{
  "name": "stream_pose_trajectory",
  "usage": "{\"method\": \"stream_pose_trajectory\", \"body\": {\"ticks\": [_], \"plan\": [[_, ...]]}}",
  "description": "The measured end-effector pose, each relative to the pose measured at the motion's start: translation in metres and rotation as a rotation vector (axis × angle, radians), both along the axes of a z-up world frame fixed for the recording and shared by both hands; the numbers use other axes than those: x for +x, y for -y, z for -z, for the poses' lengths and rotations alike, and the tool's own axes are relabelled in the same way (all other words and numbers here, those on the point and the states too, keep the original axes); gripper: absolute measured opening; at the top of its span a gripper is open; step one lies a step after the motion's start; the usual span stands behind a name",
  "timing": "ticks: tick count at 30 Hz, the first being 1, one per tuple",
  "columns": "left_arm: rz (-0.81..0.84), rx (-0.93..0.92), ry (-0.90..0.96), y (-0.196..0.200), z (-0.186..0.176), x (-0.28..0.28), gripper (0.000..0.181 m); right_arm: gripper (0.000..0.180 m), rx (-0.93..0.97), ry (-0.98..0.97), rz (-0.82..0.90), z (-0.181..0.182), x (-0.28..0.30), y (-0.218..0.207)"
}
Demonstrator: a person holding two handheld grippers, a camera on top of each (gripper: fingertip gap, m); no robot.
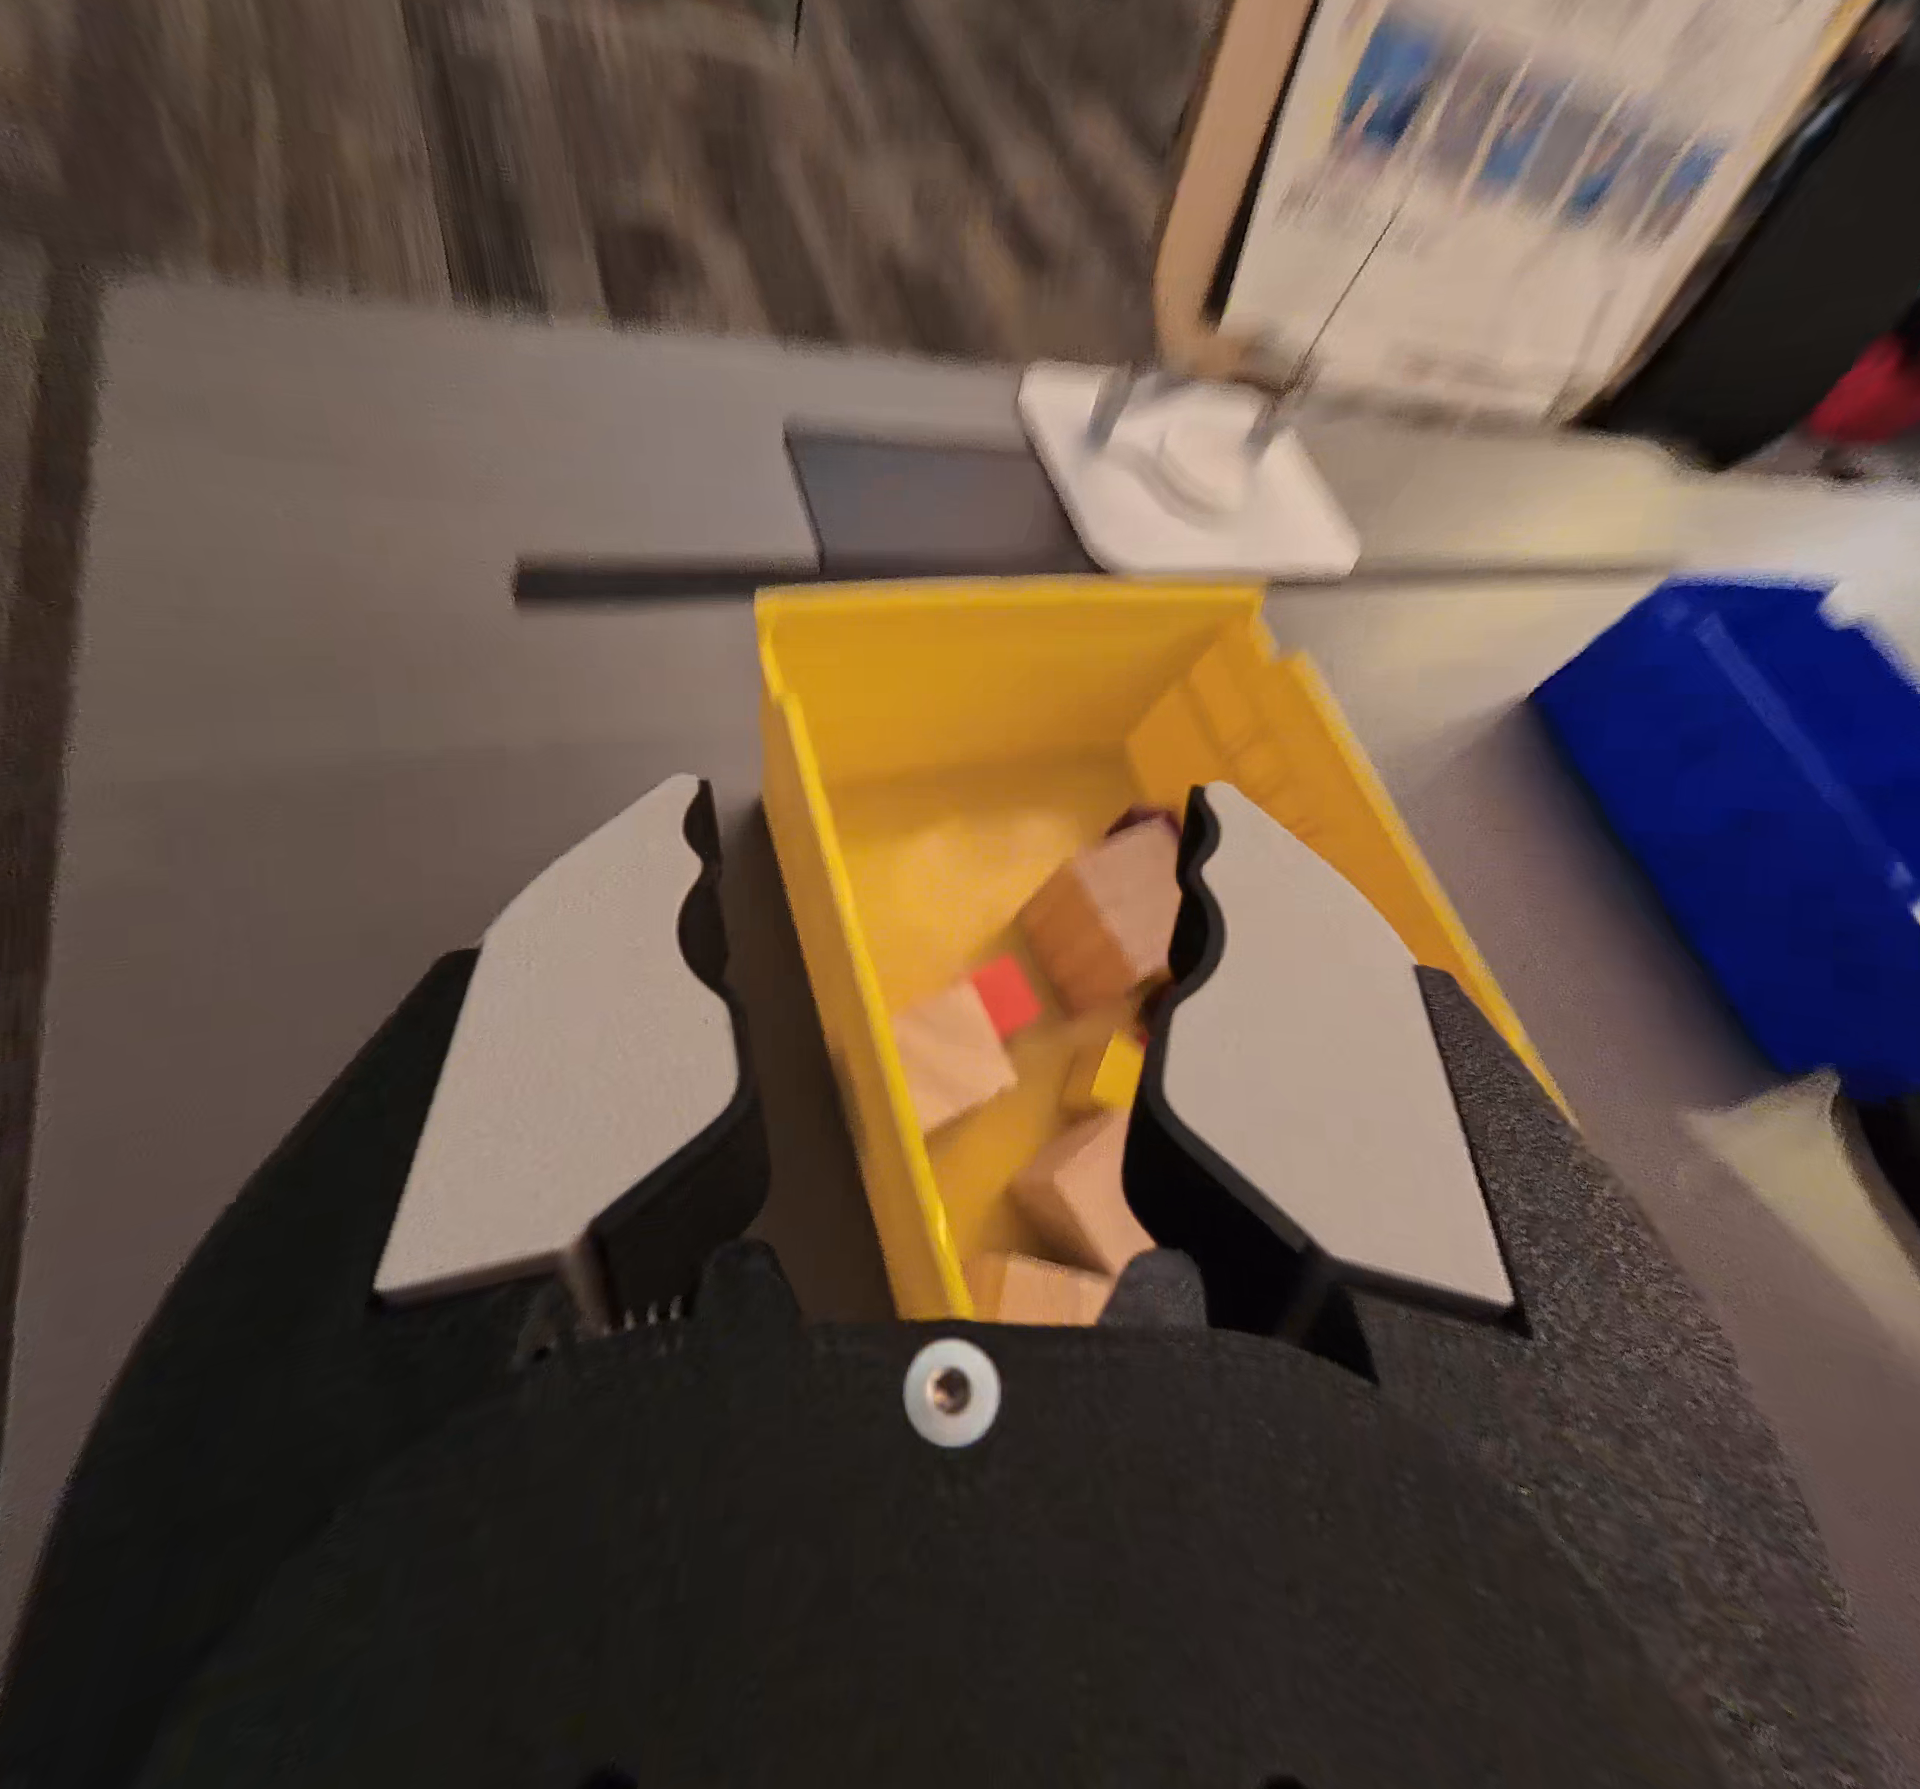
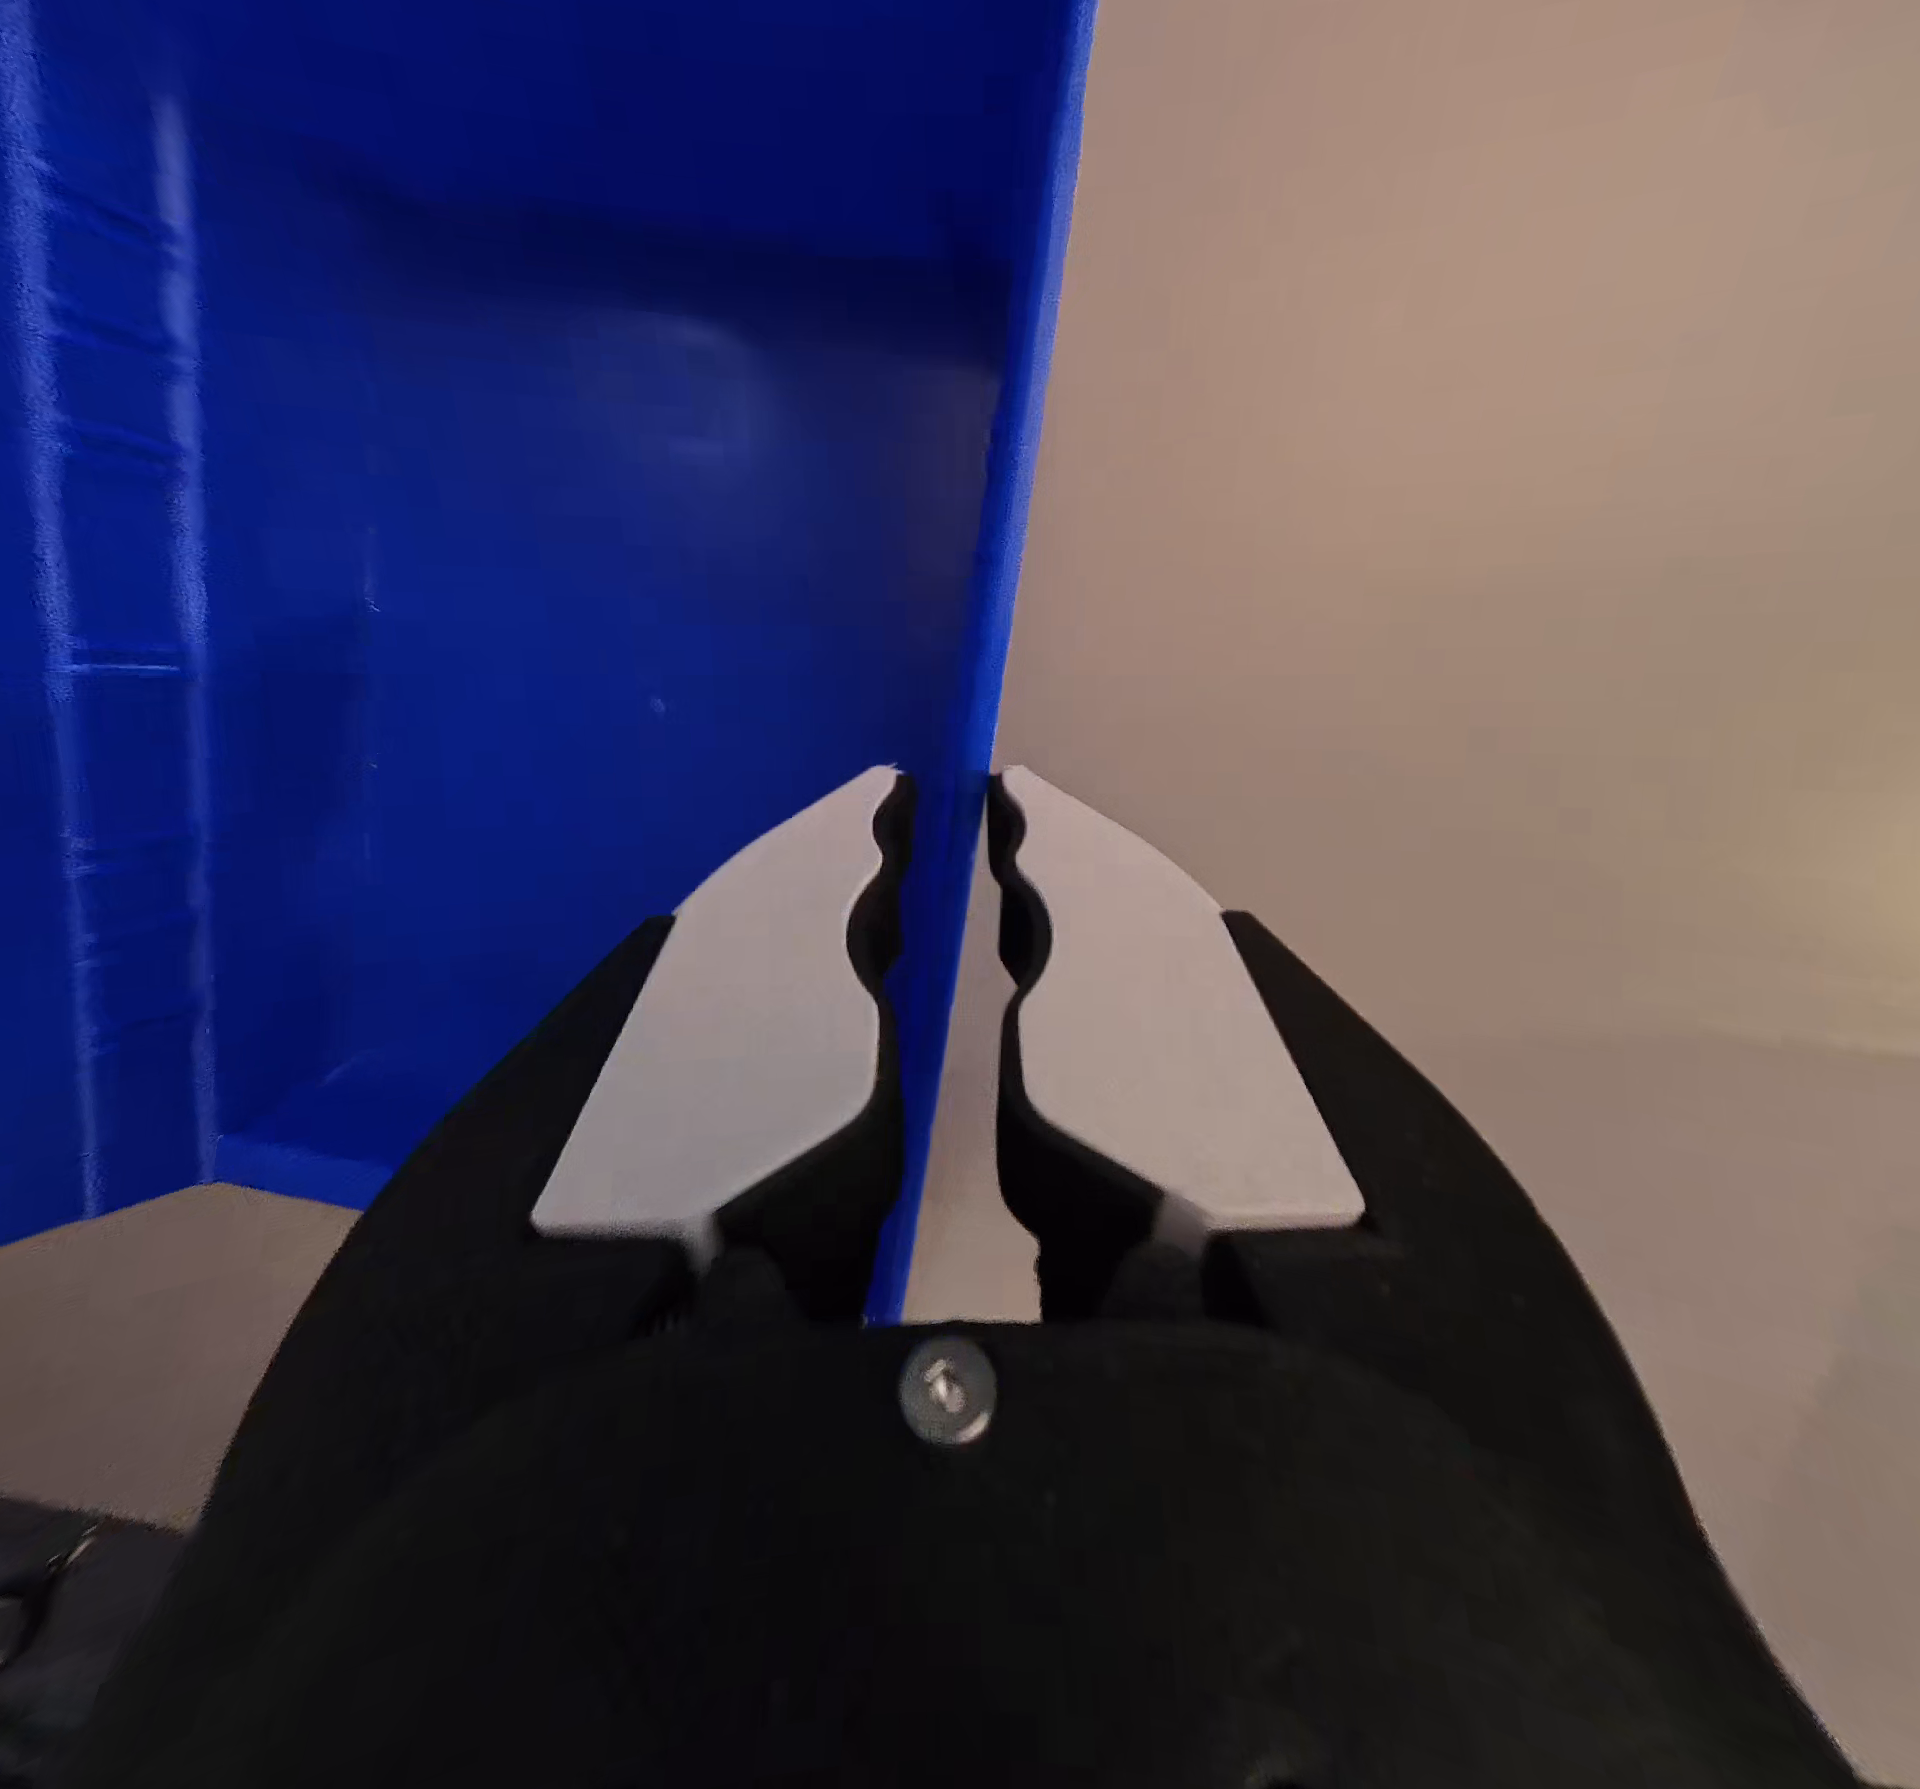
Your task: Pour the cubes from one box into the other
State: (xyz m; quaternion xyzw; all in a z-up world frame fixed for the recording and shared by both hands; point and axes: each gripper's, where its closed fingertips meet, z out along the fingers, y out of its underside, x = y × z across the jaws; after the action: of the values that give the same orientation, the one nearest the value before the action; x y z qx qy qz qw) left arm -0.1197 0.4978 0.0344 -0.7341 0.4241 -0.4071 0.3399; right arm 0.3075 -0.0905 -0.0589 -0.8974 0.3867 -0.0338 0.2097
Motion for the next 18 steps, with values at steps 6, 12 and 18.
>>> {"method": "stream_pose_trajectory", "body": {"ticks": [6, 12, 18], "plan": [[0.008, 0.276, 0.580, 0.058, -0.129, -0.014, 0.069, 0.024, 0.373, 0.556, -0.086, -0.142, -0.011, -0.036], [0.094, 0.657, 0.659, 0.160, -0.179, 0.014, 0.053, 0.045, 0.959, 1.362, -0.292, -0.283, -0.127, -0.088], [0.149, 0.737, 0.599, 0.217, -0.187, 0.053, 0.062, 0.043, 1.019, 1.159, -0.551, -0.280, -0.209, -0.163]]}}
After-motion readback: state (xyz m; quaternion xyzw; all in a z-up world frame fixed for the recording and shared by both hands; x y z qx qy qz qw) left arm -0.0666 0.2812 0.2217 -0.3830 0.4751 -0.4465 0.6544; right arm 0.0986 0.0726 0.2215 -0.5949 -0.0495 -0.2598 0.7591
